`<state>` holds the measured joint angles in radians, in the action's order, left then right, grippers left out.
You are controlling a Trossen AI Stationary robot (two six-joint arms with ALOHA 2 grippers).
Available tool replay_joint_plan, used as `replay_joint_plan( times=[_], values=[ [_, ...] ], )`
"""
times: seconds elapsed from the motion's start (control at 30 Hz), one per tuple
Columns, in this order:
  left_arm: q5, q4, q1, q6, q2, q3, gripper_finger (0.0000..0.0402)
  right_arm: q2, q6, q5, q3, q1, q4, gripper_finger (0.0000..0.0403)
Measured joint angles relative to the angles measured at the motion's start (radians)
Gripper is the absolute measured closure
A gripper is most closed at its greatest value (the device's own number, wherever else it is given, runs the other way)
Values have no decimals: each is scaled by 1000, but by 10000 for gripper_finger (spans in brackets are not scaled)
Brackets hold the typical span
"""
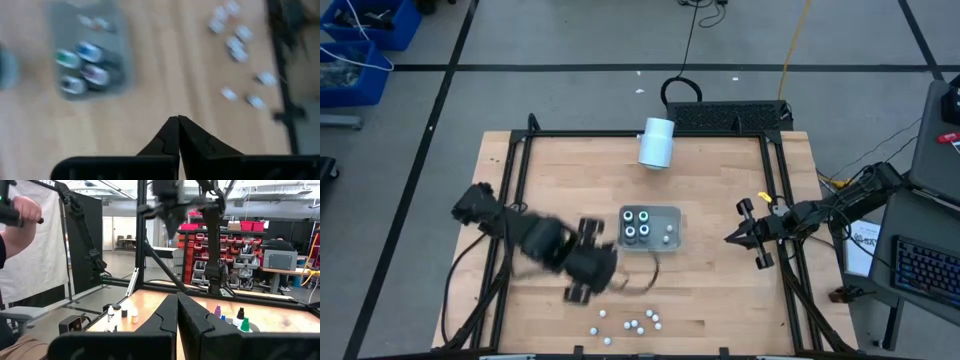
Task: Pick & Place food coloring
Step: Put the small yellow food coloring bottle into the gray bin
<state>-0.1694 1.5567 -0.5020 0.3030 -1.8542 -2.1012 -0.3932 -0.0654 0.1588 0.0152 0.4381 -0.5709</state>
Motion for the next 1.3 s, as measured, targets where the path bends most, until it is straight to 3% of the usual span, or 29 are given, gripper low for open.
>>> replay_joint_plan(
  times=[0.13,0.33,0.47,0.57,0.7,1.03,1.3],
  values=[
    [11,-38,-72,125,-8,156,396,0,0,-2,0,0,1,403],
    [77,-310,-167,154,-8,408,393,0,1,-2,0,0,12,403],
    [56,-466,-165,199,-8,506,366,0,1,-2,0,0,16,403],
    [104,-587,-143,251,-10,558,341,0,1,-3,0,0,16,403],
    [204,-643,-118,242,-56,580,301,0,1,-2,0,0,16,403],
    [272,-637,-78,227,-151,578,192,0,1,-2,0,0,31,403],
    [300,-648,-77,222,-193,577,145,0,1,-2,0,0,30,403]
  ],
)
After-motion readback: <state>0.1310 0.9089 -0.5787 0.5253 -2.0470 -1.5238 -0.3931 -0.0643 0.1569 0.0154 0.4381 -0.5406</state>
